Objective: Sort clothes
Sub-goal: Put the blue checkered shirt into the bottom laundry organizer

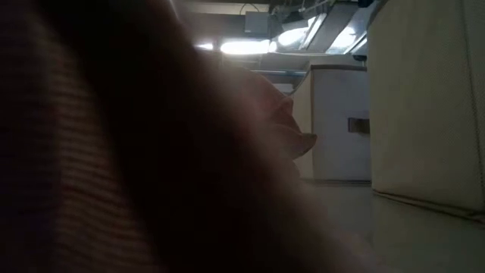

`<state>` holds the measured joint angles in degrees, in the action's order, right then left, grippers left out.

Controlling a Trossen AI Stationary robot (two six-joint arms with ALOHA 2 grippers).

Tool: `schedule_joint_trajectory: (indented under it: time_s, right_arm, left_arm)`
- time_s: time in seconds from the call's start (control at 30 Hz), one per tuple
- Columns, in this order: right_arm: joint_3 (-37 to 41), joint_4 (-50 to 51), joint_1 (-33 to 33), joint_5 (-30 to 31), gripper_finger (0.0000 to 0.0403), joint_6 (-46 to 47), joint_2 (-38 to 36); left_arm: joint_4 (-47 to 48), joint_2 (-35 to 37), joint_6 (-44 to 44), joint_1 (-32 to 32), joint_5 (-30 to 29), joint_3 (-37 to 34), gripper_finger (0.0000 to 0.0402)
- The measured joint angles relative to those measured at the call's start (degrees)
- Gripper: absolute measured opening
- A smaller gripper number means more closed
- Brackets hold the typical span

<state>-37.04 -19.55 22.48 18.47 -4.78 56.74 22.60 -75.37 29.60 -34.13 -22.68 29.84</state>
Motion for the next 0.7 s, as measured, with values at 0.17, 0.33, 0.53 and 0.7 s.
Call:
schedule_joint_trajectory:
  time_s: [0.17, 0.33, 0.53, 0.7]
  right_arm:
    - [0.00, -0.11, -0.02, 3.25, 0.0255, 0.00, 0.27]
    - [-0.02, -0.07, 0.00, 3.51, 0.0255, 0.00, 0.27]
    - [-0.02, 0.00, 0.00, 3.53, 0.0255, 0.00, 0.27]
    - [-0.02, 0.01, 0.00, 3.55, 0.0255, 0.00, 0.27]
  left_arm:
    - [-3.65, -5.23, -2.81, 0.97, 2.03, -0.27, 0.0208]
    - [-4.21, -7.05, -3.04, 1.51, 2.32, -0.06, 0.0112]
    - [5.06, -3.18, -5.37, 1.57, 2.36, 3.93, 0.0012]
    - [14.90, 1.42, -6.29, 1.60, 1.49, 12.00, 0.0023]
